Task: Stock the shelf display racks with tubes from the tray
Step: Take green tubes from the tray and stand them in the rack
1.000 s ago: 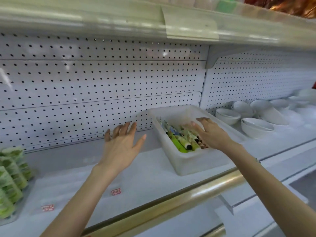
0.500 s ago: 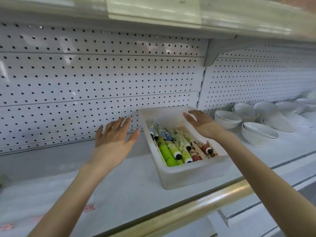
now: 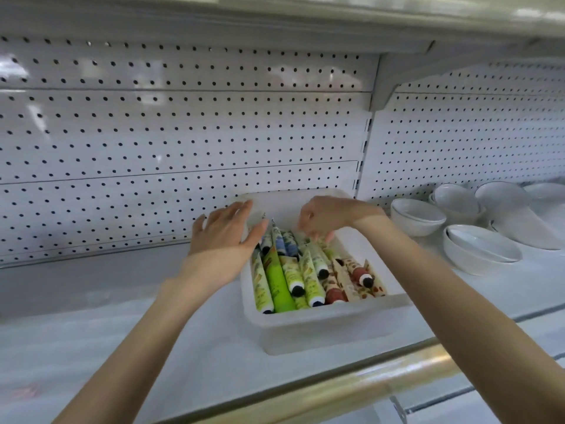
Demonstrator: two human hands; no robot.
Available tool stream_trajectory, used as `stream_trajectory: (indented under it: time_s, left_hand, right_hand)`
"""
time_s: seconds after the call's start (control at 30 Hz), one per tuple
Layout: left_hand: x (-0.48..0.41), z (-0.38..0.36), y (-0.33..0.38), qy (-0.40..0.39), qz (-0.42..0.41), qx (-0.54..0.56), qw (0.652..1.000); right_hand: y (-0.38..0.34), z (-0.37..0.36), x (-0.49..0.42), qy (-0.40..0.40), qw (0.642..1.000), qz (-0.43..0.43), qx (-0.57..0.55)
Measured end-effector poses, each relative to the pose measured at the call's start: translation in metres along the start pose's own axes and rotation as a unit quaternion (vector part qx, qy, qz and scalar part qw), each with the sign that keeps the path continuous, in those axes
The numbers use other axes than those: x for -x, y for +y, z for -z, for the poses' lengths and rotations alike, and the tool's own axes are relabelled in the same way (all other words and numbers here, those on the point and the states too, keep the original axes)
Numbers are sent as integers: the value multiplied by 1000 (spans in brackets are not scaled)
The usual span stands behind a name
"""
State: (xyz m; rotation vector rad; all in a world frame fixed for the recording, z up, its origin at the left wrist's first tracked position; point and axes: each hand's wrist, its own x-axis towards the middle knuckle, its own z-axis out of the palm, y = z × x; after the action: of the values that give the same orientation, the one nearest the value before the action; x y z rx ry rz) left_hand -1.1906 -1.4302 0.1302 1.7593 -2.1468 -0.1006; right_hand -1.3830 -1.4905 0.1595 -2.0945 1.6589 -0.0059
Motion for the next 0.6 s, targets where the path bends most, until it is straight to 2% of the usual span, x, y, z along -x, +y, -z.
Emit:
stream_trajectory:
  time_s: [0.1,0.2,0.43,0.6]
  left_hand:
    - [0,-3,3,0,5,4,1000]
    - [3,-4,0,0,16,16,1000]
    - [9,1,-6,2,26,64,998]
    - [12,2,-2,3,21,162,987]
  right_hand:
    - [-4,-15,-10,-94,994,-12,60]
    - [5,-28,-17,-100,993,-6,64]
    - [15,-27,-8,-102,991,28,-82]
    - [12,-20,1,-89,977,45,-187]
